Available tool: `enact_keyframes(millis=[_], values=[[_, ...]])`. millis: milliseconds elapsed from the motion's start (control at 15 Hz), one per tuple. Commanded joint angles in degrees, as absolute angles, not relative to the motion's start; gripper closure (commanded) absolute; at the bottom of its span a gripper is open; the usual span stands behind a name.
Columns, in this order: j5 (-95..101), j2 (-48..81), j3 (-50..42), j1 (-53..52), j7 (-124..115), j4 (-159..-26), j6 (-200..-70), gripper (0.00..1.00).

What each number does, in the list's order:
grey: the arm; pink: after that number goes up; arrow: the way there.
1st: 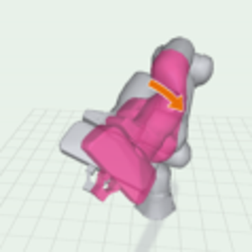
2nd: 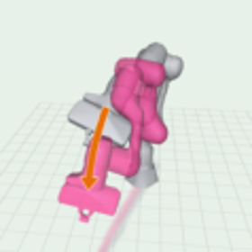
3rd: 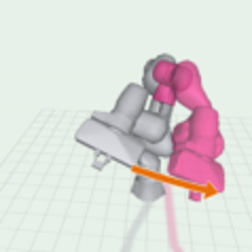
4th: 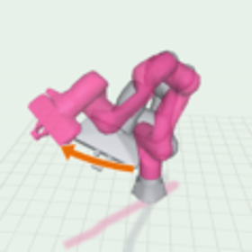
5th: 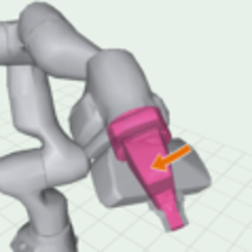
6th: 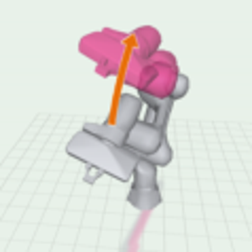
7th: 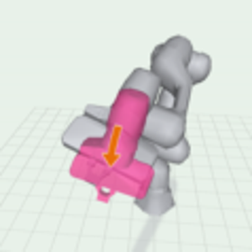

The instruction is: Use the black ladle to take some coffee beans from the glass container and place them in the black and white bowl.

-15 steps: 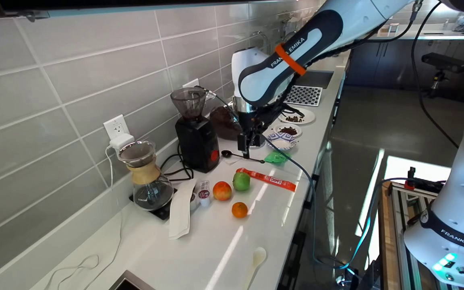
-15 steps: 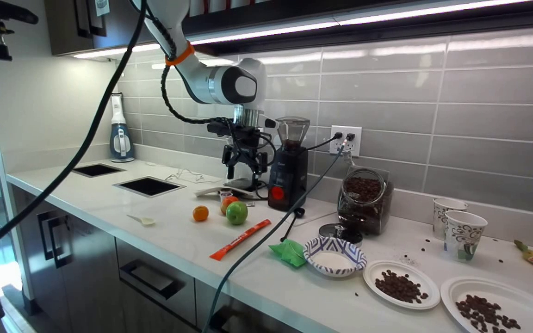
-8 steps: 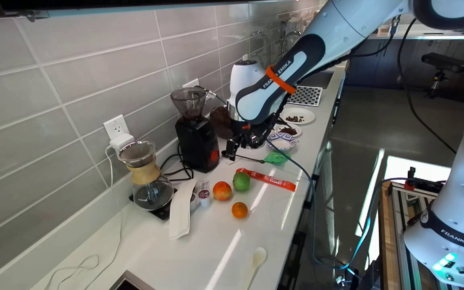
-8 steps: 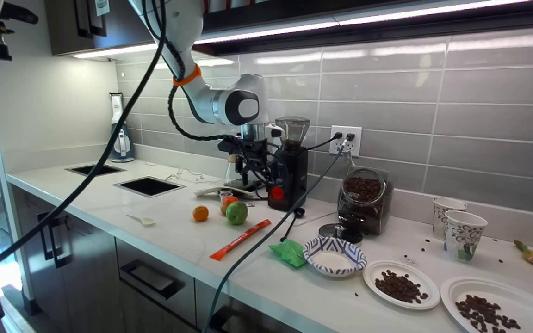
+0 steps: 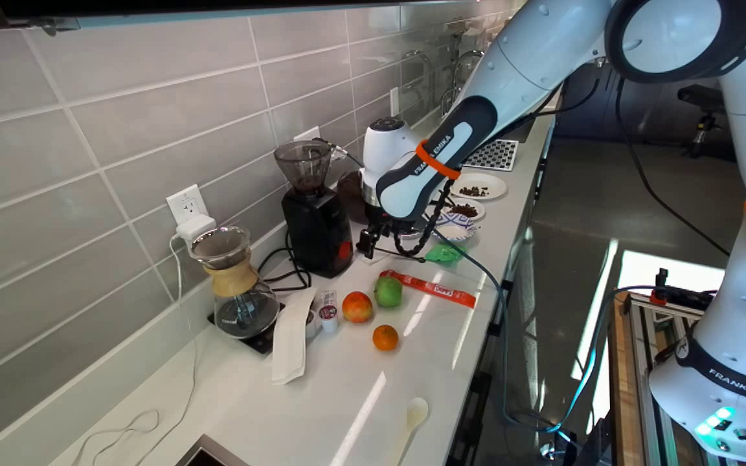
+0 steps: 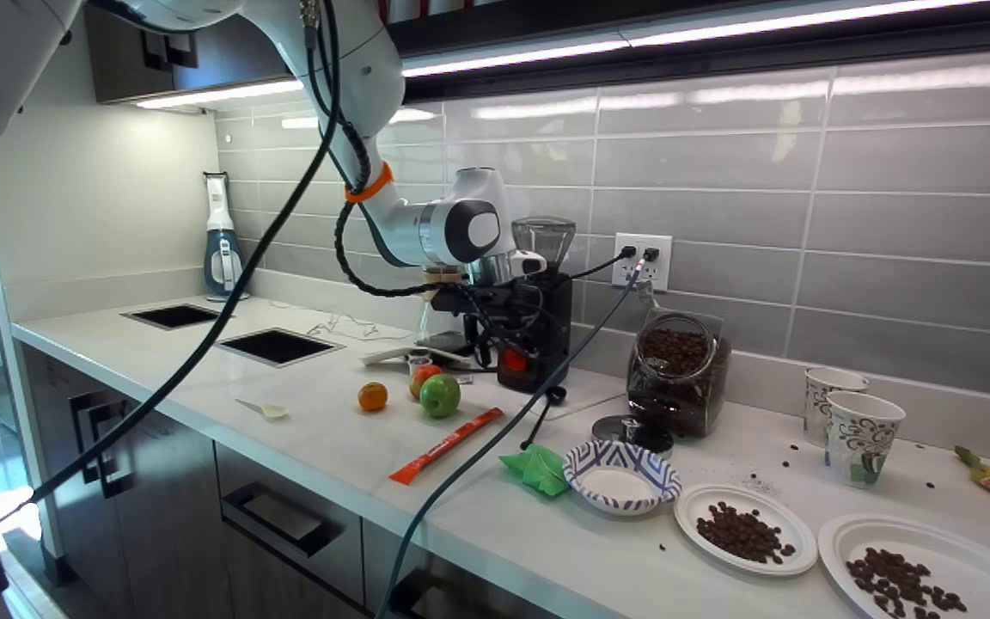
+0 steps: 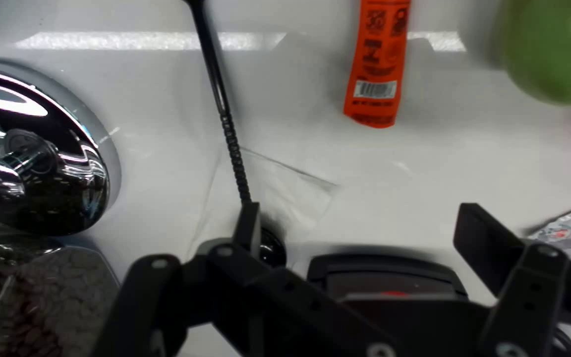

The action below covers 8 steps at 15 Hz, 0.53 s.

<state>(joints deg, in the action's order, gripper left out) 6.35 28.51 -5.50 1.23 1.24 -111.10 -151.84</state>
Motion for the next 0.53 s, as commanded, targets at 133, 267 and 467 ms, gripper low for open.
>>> enact_keyframes(millis=[133,267,467], values=[[11.7,35.4,-9.7,-2.1,-5.1,-104.5,-151.8,0.0],[12.6,37.1,-11.0,-3.1,-7.1,-103.1,-151.4,0.0],[13.1,39.0,-12.3,-4.2,-9.4,-101.6,-150.8,0.0]])
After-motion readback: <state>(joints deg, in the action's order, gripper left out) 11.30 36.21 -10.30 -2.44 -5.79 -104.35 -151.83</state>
